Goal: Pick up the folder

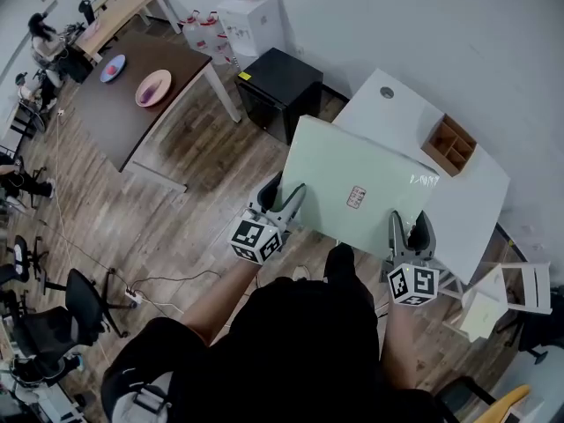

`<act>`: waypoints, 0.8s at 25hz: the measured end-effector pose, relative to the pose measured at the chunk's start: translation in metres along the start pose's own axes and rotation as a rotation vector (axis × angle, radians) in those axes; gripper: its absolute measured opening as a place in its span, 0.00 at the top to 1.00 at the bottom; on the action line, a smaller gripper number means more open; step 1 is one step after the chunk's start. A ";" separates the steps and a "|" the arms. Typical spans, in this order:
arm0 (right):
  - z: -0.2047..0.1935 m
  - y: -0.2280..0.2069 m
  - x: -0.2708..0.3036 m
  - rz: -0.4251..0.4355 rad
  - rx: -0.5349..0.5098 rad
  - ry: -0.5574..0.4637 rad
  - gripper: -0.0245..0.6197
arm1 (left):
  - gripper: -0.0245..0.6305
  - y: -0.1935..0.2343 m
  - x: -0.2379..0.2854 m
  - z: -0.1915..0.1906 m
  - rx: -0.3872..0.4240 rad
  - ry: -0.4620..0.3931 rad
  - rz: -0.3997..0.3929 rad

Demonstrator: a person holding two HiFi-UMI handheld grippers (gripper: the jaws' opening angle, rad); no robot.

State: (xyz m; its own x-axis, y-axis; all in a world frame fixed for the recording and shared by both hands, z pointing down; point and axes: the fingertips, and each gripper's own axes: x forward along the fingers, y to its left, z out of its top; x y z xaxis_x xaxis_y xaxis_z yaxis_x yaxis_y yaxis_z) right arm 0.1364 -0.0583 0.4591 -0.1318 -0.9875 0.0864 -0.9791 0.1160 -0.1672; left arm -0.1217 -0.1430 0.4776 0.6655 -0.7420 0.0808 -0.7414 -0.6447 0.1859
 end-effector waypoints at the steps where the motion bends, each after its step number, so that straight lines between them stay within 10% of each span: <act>1: 0.001 0.000 -0.001 -0.002 -0.003 -0.002 0.51 | 0.59 -0.001 -0.001 0.000 0.000 -0.003 0.001; 20: 0.005 0.028 -0.006 0.038 -0.019 -0.015 0.52 | 0.59 0.008 -0.036 0.004 -0.019 -0.036 0.040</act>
State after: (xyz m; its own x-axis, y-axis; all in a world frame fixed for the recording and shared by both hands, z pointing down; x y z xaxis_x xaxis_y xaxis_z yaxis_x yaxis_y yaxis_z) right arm 0.1103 -0.0493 0.4487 -0.1663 -0.9839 0.0660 -0.9763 0.1549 -0.1510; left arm -0.1514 -0.1220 0.4726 0.6319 -0.7732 0.0535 -0.7651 -0.6113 0.2023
